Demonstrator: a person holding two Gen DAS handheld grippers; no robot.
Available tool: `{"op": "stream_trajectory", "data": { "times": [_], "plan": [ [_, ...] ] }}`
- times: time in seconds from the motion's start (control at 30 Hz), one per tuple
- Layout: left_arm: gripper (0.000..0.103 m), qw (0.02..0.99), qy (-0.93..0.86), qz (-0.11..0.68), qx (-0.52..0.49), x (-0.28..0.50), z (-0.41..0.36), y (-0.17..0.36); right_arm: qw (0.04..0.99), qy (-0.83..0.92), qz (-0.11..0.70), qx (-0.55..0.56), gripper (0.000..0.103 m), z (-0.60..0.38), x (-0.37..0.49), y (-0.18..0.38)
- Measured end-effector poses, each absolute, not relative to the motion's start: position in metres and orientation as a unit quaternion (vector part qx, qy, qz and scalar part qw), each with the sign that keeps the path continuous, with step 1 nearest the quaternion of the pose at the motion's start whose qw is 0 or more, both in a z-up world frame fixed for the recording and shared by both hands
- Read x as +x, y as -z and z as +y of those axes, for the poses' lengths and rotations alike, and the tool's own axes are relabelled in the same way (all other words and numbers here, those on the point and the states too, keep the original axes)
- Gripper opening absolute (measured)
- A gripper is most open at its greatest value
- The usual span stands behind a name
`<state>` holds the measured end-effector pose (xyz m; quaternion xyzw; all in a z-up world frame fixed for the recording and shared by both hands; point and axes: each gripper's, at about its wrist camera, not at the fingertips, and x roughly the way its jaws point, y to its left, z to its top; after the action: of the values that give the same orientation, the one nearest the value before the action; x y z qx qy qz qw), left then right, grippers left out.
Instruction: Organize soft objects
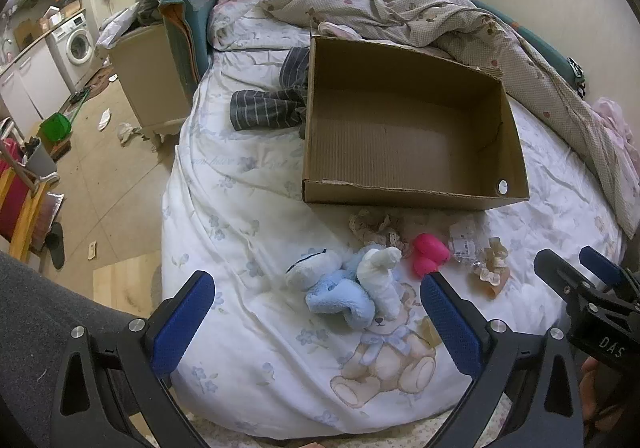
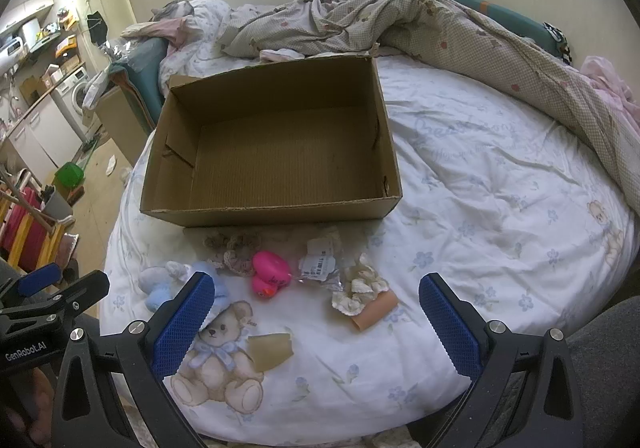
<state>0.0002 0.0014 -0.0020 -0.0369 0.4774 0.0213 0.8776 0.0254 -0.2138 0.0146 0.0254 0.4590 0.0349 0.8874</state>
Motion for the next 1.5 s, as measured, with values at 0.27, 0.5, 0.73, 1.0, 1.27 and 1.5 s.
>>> {"op": "stream_trajectory", "data": {
  "times": [0.27,0.5,0.73,1.0,1.27,1.5],
  "plan": [
    [0.103,0.877,-0.021,0.478,-0.037,0.0002,0.0018,0.0026,0.887,-0.035,0.459,0.026,0.103,-0.2143,0.0258,-0.0146],
    [0.103,0.877,-0.021,0.478,-0.037,-0.0001,0.0021,0.0032,0.887,-0.036,0.461,0.024,0.103,-0.2124,0.0256,-0.0147],
    [0.103,0.876,-0.021,0.480,-0.038,-0.0007,0.0017,0.0080,0.886,-0.036,0.463,0.024,0.103,-0.2125,0.0253,-0.0116],
    [0.103,0.875,-0.022,0.481,-0.039,-0.0013,0.0004,0.0093,0.886,-0.036,0.462,0.023,0.103,-0.2122,0.0251,-0.0117],
    [0.103,0.874,-0.024,0.484,-0.039,-0.0007,0.0015,0.0084,0.886,-0.037,0.462,0.024,0.103,-0.2121,0.0249,-0.0120],
    [0.103,0.874,-0.024,0.484,-0.040,0.0002,0.0025,0.0075,0.886,-0.037,0.461,0.025,0.103,-0.2124,0.0246,-0.0120]
  ]
}}
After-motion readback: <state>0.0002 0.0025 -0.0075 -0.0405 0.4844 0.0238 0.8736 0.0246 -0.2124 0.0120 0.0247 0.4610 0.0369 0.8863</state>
